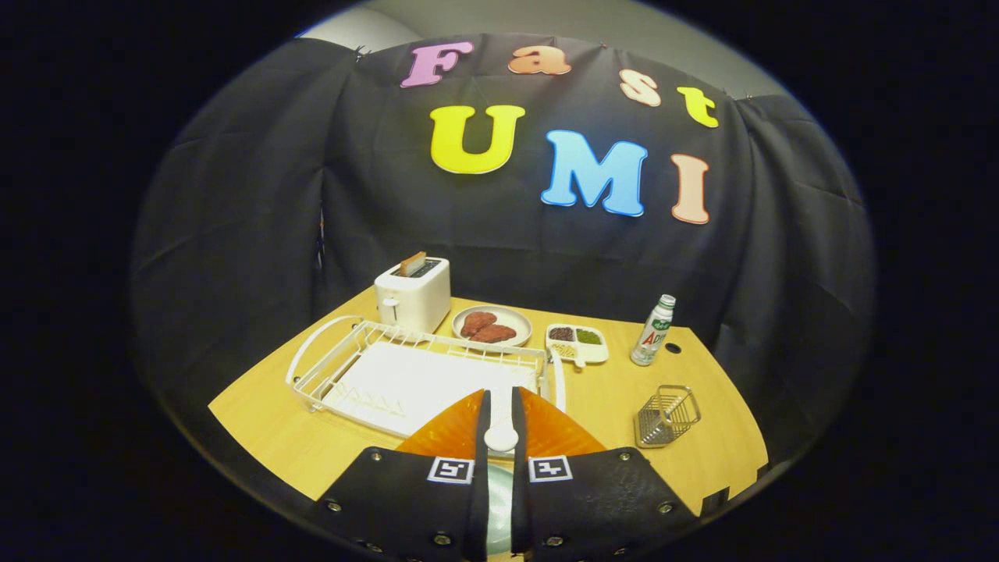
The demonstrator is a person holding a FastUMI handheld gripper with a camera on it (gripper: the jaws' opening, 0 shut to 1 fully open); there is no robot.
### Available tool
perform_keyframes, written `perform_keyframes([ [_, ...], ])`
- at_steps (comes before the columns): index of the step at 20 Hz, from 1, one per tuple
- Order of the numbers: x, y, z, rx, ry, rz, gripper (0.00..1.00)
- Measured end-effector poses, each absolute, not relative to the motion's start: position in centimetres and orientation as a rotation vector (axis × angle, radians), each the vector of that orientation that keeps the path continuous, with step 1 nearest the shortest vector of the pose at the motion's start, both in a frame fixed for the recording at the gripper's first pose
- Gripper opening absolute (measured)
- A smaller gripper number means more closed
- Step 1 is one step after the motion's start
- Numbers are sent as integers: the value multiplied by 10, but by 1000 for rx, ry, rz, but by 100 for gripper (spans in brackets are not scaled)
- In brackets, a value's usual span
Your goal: Take the plate from the dish rack, then take the spoon from the basket and place it into the plate.
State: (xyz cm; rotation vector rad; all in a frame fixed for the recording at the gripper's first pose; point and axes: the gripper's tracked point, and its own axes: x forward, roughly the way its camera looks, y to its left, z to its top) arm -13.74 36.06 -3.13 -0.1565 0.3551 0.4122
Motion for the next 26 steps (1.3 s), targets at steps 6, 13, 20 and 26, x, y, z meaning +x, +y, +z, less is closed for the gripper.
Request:
perform_keyframes([
  [6,-162,383,-74,-166,444,481,11],
  [13,-177,390,-108,-164,524,526,11],
  [20,-179,389,-119,-160,557,542,13],
  [26,-176,393,-118,-175,552,564,15],
])
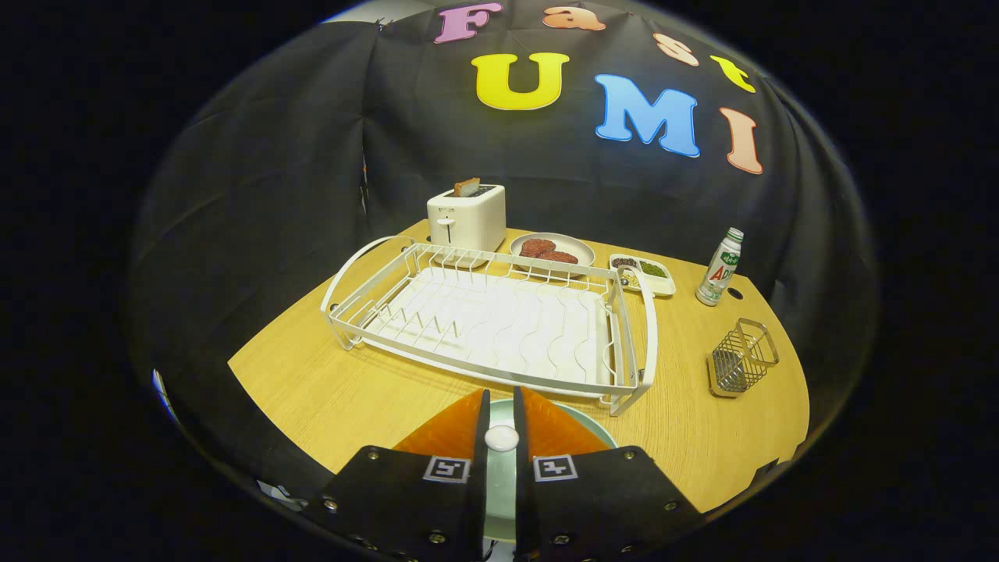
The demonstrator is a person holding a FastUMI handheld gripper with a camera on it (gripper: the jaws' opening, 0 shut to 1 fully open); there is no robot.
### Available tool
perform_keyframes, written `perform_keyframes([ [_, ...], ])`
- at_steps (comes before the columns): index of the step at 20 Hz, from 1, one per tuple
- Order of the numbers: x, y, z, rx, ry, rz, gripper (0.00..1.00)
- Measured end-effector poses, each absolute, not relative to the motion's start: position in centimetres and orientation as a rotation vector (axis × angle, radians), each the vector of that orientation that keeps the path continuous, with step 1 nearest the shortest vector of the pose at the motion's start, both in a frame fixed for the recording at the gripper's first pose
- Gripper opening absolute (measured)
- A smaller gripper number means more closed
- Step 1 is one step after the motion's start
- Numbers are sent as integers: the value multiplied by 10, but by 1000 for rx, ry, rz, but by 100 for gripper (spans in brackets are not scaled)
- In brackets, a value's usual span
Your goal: Take the plate from the dish rack, then take the spoon from the basket and place it into the plate.
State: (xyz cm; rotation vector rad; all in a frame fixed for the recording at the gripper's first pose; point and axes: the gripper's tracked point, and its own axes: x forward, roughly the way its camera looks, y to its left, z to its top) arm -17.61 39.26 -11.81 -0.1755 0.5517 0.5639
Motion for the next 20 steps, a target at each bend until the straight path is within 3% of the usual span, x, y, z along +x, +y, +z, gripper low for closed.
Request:
perform_keyframes([
  [6,-171,385,-116,-170,547,557,17],
  [7,-167,383,-115,-173,540,549,19],
  [8,-164,380,-112,-175,530,540,33],
  [10,-159,380,-110,-166,518,537,40],
  [20,-153,384,-111,-117,524,550,40],
])
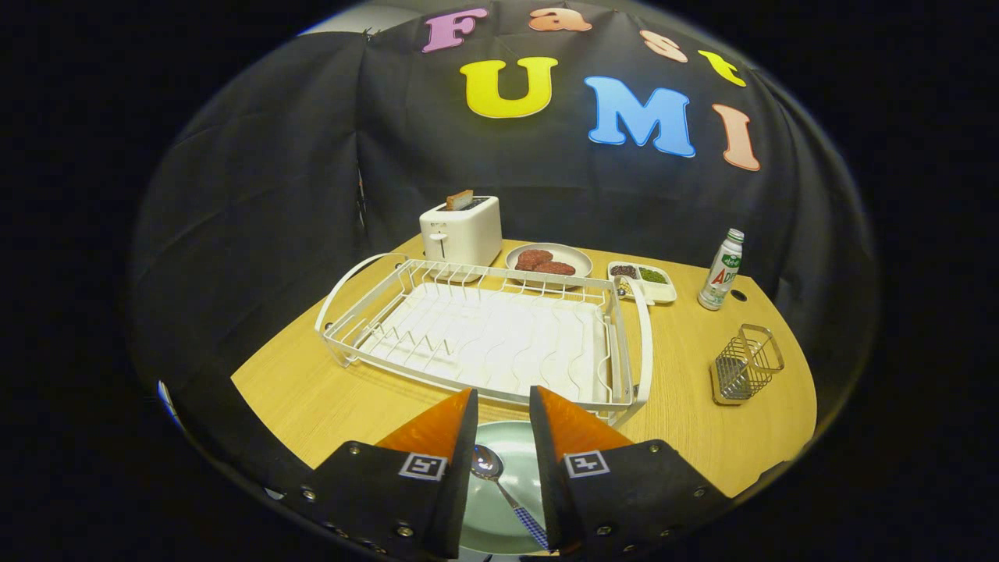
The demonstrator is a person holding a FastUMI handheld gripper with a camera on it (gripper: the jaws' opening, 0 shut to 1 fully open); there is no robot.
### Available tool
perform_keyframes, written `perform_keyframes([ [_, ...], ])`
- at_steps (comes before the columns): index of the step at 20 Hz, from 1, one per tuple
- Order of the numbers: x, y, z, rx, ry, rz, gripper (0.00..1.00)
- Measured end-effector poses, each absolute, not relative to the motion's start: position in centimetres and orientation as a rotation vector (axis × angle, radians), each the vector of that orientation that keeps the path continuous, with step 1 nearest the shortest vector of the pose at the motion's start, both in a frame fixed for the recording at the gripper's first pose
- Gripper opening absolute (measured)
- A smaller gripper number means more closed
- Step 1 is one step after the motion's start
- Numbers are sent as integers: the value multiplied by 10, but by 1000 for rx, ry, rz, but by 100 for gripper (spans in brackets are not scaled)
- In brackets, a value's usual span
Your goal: Take the plate from the dish rack, then take the spoon from the basket and place it into the plate.
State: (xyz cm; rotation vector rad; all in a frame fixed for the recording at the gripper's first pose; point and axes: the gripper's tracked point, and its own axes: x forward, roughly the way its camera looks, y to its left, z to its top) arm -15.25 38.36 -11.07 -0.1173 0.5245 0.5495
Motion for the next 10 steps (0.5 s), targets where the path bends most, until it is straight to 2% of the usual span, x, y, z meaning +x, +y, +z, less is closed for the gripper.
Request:
perform_keyframes([
  [7,-152,381,-112,-72,530,547,40],
  [10,-146,375,-107,-117,487,537,96],
])
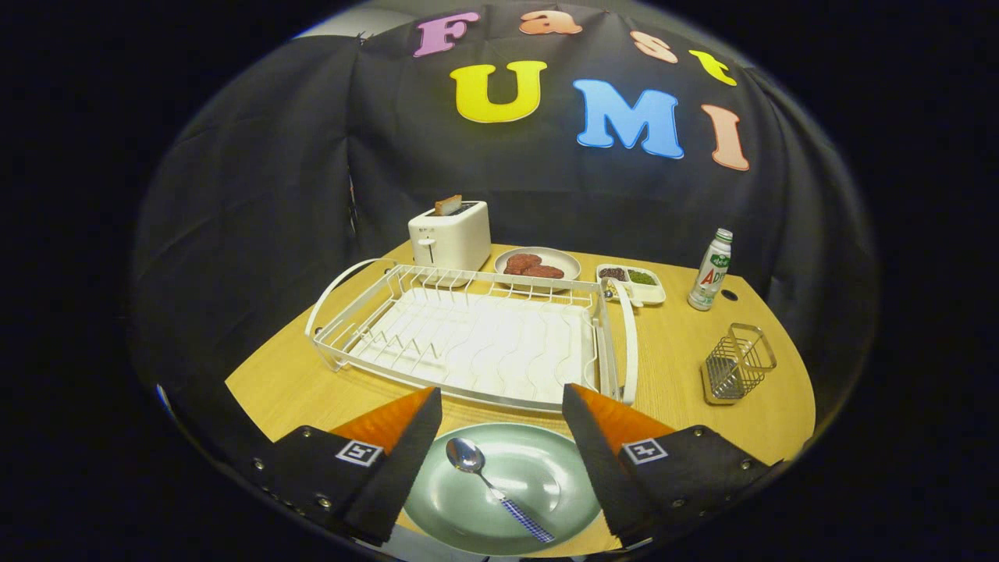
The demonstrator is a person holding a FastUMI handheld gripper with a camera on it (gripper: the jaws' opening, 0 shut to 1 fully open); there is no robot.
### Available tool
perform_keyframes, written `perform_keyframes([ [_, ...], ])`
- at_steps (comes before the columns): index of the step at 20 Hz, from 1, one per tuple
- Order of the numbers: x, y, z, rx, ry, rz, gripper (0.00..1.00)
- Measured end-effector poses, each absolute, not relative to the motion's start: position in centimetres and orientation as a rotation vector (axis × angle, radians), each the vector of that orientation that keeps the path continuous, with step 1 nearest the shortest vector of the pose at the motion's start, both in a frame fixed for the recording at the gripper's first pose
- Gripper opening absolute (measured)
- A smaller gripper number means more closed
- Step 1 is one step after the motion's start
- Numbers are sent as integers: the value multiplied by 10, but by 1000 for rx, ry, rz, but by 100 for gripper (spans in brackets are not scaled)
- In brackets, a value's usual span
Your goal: Take the plate from the dish rack, then take the spoon from the basket and place it into the plate.
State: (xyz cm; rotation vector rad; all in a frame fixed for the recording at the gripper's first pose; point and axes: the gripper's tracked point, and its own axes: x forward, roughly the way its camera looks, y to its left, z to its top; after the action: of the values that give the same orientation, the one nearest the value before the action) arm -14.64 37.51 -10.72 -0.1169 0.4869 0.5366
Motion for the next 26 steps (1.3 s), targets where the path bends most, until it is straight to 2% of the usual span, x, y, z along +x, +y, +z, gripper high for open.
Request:
perform_keyframes([
  [8,-136,361,-85,-103,443,476,97],
  [19,-93,278,96,17,91,282,96],
  [26,-74,231,140,43,10,209,96],
])
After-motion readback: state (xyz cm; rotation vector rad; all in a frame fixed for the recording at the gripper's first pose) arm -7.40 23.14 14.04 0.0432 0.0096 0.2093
